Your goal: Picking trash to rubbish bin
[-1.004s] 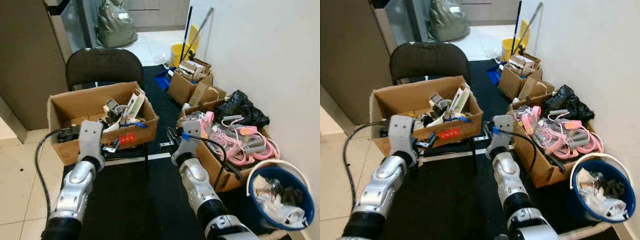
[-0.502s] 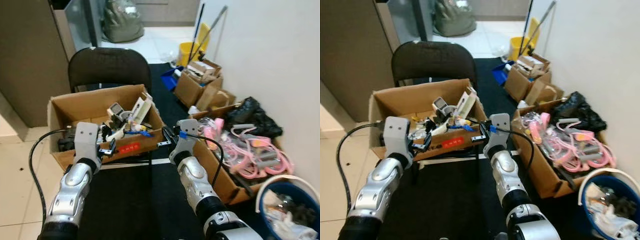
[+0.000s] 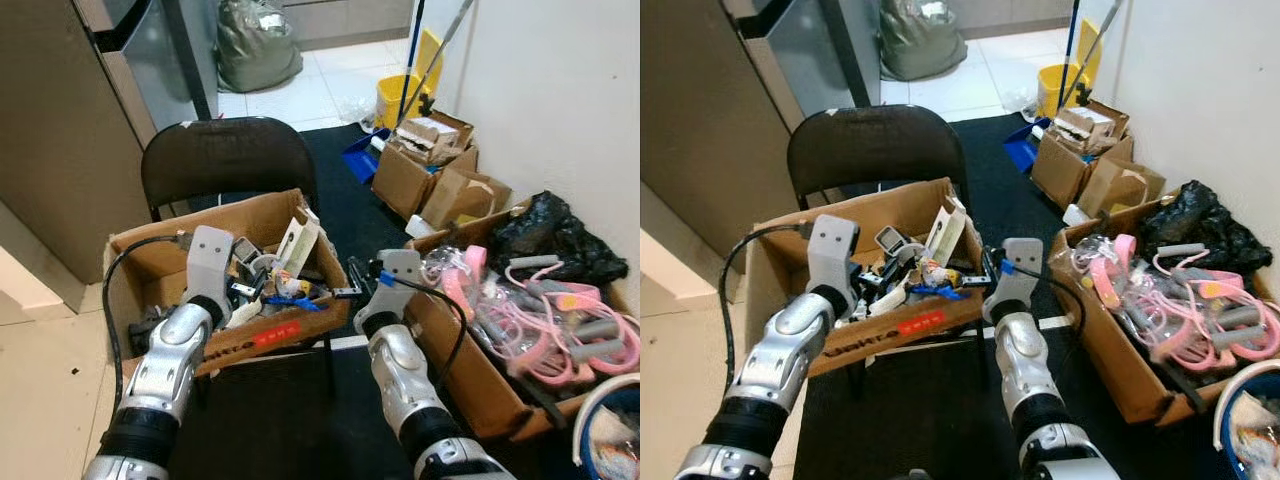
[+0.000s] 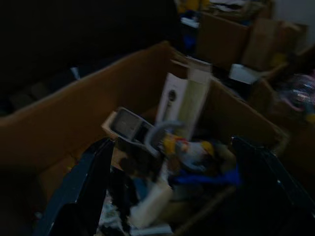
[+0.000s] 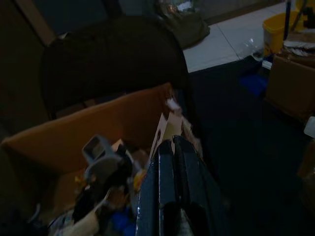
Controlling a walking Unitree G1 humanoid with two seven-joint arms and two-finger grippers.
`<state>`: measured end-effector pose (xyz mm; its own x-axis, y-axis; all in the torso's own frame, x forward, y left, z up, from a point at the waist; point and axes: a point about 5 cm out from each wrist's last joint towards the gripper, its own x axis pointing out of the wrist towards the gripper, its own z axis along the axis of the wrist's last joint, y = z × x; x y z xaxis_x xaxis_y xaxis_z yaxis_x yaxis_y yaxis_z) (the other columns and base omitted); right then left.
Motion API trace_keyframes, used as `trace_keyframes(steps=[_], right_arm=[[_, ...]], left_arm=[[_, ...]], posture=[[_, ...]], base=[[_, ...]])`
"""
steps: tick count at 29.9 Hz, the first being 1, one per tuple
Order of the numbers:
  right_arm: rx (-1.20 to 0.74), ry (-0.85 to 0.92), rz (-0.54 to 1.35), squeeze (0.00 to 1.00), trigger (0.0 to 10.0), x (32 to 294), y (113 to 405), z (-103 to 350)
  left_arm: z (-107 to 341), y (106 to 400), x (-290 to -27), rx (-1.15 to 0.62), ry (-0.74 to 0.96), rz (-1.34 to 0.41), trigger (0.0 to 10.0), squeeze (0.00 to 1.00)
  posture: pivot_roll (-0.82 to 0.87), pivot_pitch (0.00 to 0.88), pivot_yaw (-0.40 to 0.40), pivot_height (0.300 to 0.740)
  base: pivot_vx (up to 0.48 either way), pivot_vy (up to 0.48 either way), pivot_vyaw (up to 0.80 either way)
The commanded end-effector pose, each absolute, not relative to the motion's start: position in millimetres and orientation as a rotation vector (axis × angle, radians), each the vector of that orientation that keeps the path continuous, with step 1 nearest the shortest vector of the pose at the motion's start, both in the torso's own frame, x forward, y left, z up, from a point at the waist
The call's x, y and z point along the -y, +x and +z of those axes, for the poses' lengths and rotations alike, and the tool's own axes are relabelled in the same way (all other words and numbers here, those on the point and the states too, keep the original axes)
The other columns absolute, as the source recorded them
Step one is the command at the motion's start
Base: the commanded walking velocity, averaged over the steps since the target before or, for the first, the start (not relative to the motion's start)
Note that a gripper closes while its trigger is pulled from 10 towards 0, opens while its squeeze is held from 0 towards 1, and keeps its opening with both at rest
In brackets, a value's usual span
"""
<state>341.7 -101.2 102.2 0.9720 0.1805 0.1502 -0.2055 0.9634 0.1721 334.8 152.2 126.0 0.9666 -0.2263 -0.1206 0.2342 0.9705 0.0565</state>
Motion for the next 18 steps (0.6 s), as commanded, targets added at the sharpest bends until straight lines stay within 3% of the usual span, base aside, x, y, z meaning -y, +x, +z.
trace_keyframes(steps=[1,9,18], right_arm=[[0.133,0.176,0.209,0.00,10.0,101.8,339.3,100.5],[0.128,0.140,0.292,0.00,10.0,94.8,341.6,104.4],[0.106,0.141,0.355,0.00,10.0,82.3,344.2,106.4]], left_arm=[[118.7,332.7,-153.7,-0.134,0.065,-0.221,10.0,0.00],[115.4,324.7,-166.1,-0.121,0.047,-0.147,10.0,0.00],[115.6,320.5,-170.9,-0.115,0.069,-0.132,10.0,0.00]], posture=[[0.05,0.128,0.092,0.740],[0.07,0.110,0.012,0.740],[0.09,0.110,0.006,0.740]], base=[[0.349,0.000,0.00],[0.347,0.000,0.00],[0.344,0.000,0.00]])
